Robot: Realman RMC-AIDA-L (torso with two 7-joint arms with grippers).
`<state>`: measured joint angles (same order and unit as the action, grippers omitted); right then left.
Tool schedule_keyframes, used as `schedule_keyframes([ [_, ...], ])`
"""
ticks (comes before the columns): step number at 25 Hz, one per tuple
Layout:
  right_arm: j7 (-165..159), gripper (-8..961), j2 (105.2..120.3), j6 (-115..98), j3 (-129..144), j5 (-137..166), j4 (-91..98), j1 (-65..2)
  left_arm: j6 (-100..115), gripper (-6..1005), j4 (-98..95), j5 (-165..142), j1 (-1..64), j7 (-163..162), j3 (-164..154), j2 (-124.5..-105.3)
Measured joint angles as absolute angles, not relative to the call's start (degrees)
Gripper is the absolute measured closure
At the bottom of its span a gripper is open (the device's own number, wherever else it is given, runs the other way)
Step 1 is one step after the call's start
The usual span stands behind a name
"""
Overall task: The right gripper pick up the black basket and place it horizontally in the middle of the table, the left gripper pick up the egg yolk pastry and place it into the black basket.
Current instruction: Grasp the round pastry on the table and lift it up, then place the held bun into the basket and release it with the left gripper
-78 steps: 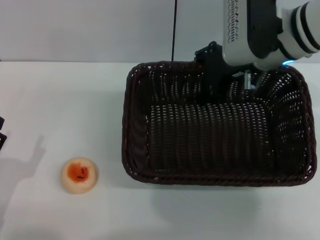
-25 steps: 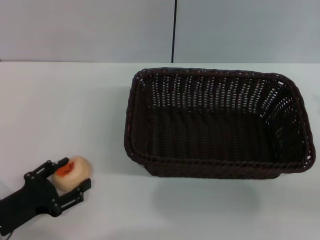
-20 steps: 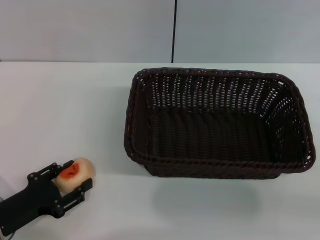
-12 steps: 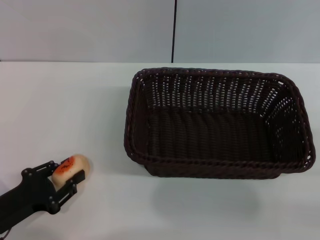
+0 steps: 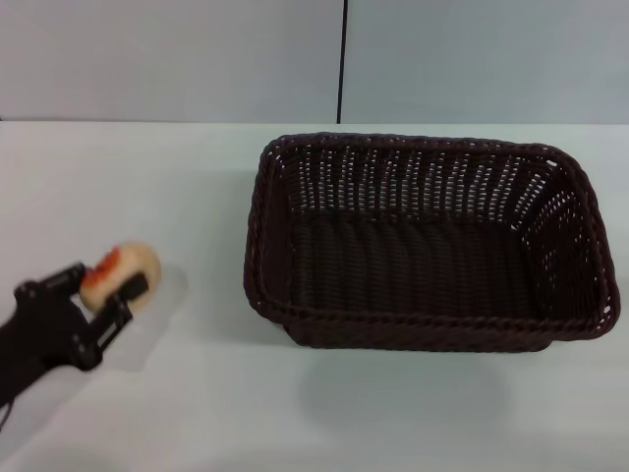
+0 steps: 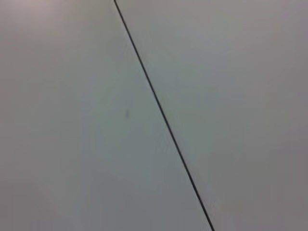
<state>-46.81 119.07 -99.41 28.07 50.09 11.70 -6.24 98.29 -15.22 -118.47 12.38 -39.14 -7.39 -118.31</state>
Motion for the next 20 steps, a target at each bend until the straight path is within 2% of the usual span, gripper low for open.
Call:
schedule_keyframes([
  [4, -46.2, 252, 119.00, -99.2, 27.6, 50.2, 10.8, -6.5, 101.8, 679, -14.8, -118.5, 15.2, -39.1, -4.6, -118.39],
  [9, -44.8, 252, 119.01, -99.0, 27.8, 50.4, 9.5, -7.0, 101.0, 710, -8.3, -119.1, 22.2, -37.0, -5.3, -118.64],
  [17, -43.6, 252, 119.11, -99.3, 27.6, 50.4, 7.9, -7.3, 87.1, 759, 6.6, -119.3, 32.7, -30.1, -6.8, -118.68],
  [20, -43.5, 252, 119.14, -99.3, 27.6, 50.2, 7.4, -7.1, 85.7, 749, 7.3, -119.3, 33.1, -30.1, -6.7, -118.71],
])
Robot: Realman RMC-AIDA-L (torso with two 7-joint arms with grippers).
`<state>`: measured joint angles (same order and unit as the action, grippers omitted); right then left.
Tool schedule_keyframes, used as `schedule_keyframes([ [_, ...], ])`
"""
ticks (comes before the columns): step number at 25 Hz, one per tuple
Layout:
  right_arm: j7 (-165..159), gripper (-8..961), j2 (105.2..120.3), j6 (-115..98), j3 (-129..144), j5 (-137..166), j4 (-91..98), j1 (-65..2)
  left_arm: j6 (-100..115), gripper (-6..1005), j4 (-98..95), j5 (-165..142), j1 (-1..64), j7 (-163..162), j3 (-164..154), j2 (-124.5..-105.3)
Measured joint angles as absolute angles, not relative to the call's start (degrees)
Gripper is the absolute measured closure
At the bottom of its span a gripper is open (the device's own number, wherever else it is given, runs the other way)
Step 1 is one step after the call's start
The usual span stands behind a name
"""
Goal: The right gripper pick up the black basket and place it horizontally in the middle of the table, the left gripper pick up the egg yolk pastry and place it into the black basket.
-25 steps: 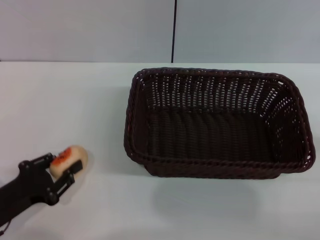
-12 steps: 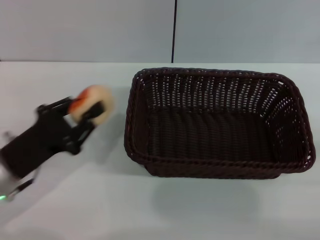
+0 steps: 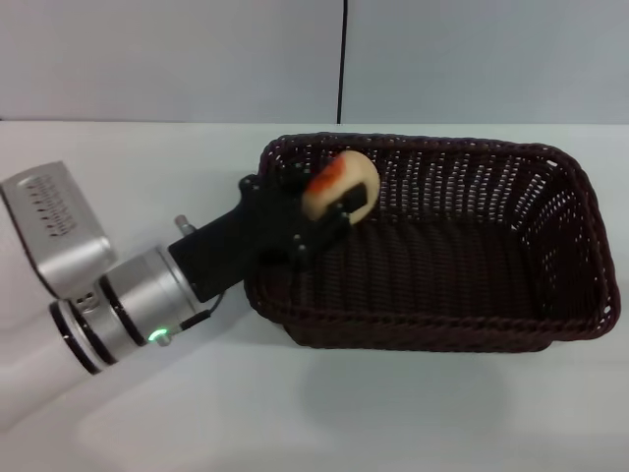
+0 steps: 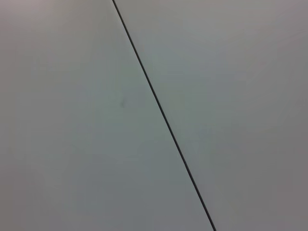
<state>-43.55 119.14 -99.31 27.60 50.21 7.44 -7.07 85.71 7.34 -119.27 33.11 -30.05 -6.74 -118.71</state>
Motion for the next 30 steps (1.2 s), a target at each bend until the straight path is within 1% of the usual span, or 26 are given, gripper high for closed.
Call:
schedule_keyframes([
  [1, -43.5, 252, 119.14, -99.2, 27.6, 50.2, 7.4, -7.0, 83.1, 745, 8.6, -119.3, 33.7, -29.9, -6.6, -118.73],
  [6, -43.4, 252, 119.09, -99.0, 27.6, 50.1, 7.3, -7.0, 82.9, 566, 9.5, -118.9, 32.0, -27.5, -5.7, -118.67],
  [10, -42.9, 251, 119.03, -98.9, 27.5, 50.1, 7.3, -7.2, 87.1, 424, 6.2, -118.7, 25.7, -27.0, 0.7, -118.22],
  [12, -42.7, 251, 119.02, -98.8, 27.5, 50.1, 7.3, -7.4, 87.1, 354, 6.2, -118.7, 25.7, -27.0, 0.7, -118.22],
  [13, -42.7, 251, 119.01, -98.7, 27.5, 50.1, 7.3, -7.5, 89.0, 319, 4.0, -118.7, 21.4, -26.9, 6.8, -118.22],
  [14, -42.7, 251, 119.04, -98.3, 27.5, 50.1, 7.3, -7.7, 89.8, 186, 3.2, -118.7, 18.9, -26.9, 11.0, -118.21],
  [17, -42.7, 251, 119.11, -97.8, 27.5, 50.1, 7.2, -8.0, 89.8, 186, 3.2, -118.7, 18.9, -26.9, 11.0, -118.21],
  [19, -41.2, 251, 119.16, -97.4, 27.5, 50.1, 5.9, -8.8, 90.3, 186, 2.8, -118.7, 13.6, -25.9, 20.0, -118.21],
  [20, -41.2, 251, 119.16, -97.4, 27.5, 50.1, 5.9, -8.8, 90.4, 186, 2.7, -118.7, 12.9, -25.5, 21.0, -118.21],
  [24, -33.9, 251, 119.19, -97.2, 27.5, 50.1, 2.5, -11.3, 90.4, 186, 2.8, -118.7, 11.1, -24.8, 21.7, -118.25],
  [30, -32.7, 252, 119.22, -96.7, 25.7, 50.1, 1.3, -12.8, 90.0, 186, 2.9, -118.7, 9.8, -23.8, 23.6, -118.49],
])
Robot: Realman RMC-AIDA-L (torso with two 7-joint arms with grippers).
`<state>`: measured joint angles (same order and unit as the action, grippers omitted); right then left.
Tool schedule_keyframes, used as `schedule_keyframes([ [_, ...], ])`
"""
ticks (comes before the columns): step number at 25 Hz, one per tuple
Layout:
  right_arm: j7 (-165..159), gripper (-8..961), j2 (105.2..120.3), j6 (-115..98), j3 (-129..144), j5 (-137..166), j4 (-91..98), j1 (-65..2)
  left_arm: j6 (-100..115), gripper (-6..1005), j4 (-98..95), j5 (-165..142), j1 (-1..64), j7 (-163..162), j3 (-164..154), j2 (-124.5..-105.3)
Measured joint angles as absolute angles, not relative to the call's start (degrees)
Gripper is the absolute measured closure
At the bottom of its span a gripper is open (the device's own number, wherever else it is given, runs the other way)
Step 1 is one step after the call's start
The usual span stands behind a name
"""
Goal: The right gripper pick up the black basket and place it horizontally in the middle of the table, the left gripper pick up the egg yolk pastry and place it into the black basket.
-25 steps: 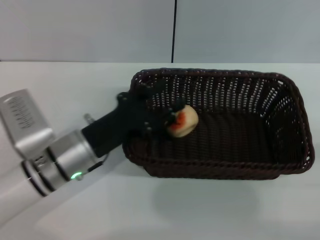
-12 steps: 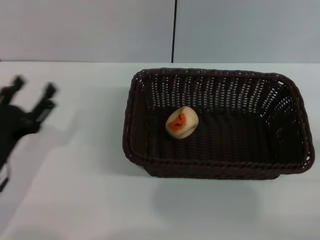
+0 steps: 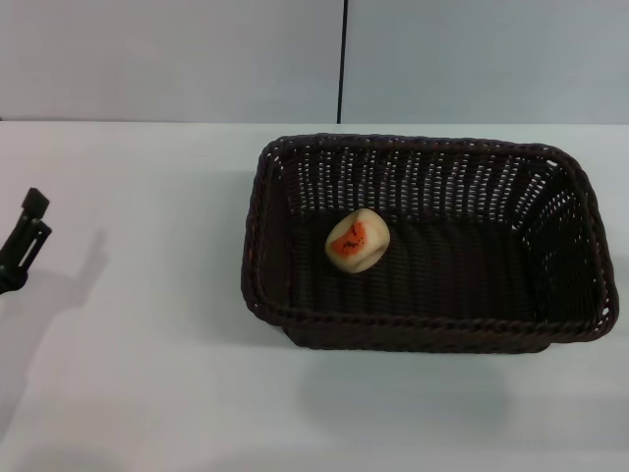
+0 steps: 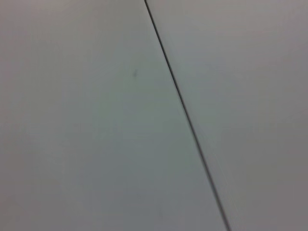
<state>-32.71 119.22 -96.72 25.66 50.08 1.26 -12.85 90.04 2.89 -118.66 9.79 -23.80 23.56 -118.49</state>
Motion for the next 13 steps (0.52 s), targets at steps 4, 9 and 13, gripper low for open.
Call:
schedule_keyframes([
  [4, -31.6, 252, 119.31, -95.1, 18.7, 50.0, -0.9, -13.5, 89.0, 186, 2.7, -118.6, 8.9, -21.8, 26.2, -118.34],
  [9, -31.2, 252, 119.34, -94.9, 17.2, 50.0, -1.7, -13.9, 88.1, 186, 3.3, -118.5, 7.7, -21.2, 29.2, -118.52],
  [13, -31.2, 252, 119.33, -94.5, 17.2, 50.0, -1.8, -14.2, 88.4, 186, 3.7, -118.6, 7.1, -21.0, 30.5, -118.55],
])
